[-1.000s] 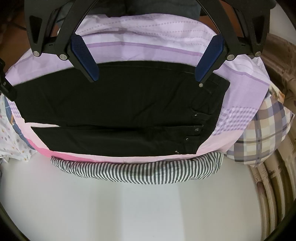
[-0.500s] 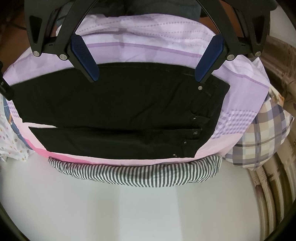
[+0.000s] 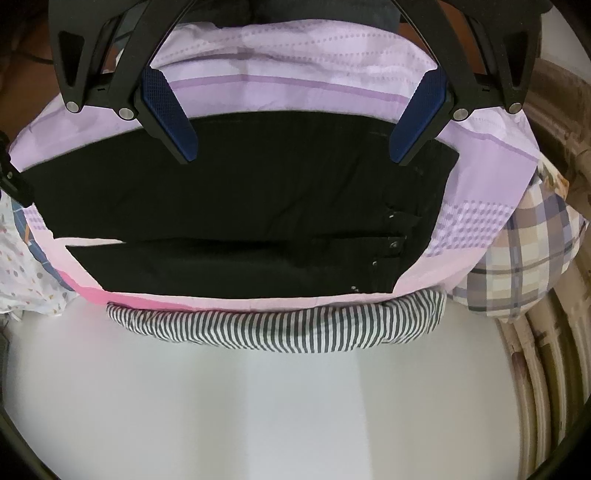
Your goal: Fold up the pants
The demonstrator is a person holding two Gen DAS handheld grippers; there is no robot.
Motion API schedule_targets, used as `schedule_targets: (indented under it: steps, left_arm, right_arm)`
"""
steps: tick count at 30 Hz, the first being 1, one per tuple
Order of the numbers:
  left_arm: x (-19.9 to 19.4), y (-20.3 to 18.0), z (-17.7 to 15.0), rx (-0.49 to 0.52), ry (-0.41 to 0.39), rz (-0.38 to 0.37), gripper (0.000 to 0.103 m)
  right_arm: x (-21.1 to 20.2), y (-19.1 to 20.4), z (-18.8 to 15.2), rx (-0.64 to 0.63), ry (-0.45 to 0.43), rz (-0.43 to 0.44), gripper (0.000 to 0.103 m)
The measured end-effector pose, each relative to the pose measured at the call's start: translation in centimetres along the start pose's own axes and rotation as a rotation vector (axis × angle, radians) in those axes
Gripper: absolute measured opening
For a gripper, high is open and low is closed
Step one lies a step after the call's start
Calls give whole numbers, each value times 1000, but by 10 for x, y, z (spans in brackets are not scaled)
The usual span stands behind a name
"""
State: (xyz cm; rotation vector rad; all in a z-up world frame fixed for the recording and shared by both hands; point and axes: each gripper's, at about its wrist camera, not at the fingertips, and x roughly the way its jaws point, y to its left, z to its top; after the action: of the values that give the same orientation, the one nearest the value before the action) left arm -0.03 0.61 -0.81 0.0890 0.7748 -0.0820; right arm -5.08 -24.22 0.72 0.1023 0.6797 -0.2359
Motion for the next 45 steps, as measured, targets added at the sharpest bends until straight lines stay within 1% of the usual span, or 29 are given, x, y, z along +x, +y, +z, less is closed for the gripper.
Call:
schedule_targets:
  steps: [7, 23, 38, 45]
  left_arm:
    - [-1, -1, -1, 5, -4, -2, 103]
    - [2, 0, -2, -6, 23, -2, 103]
    - [18, 5, 1, -33, 77, -17, 103]
    - [27, 9, 4, -46, 94, -17, 103]
  right_arm:
    - [-1, -1, -1, -3, -6, 12, 102]
    - [-1, -2, -1, 6, -4, 14, 102]
    - [11, 0, 5, 14, 26, 10, 102]
    - [15, 2, 13, 13, 18, 14, 102]
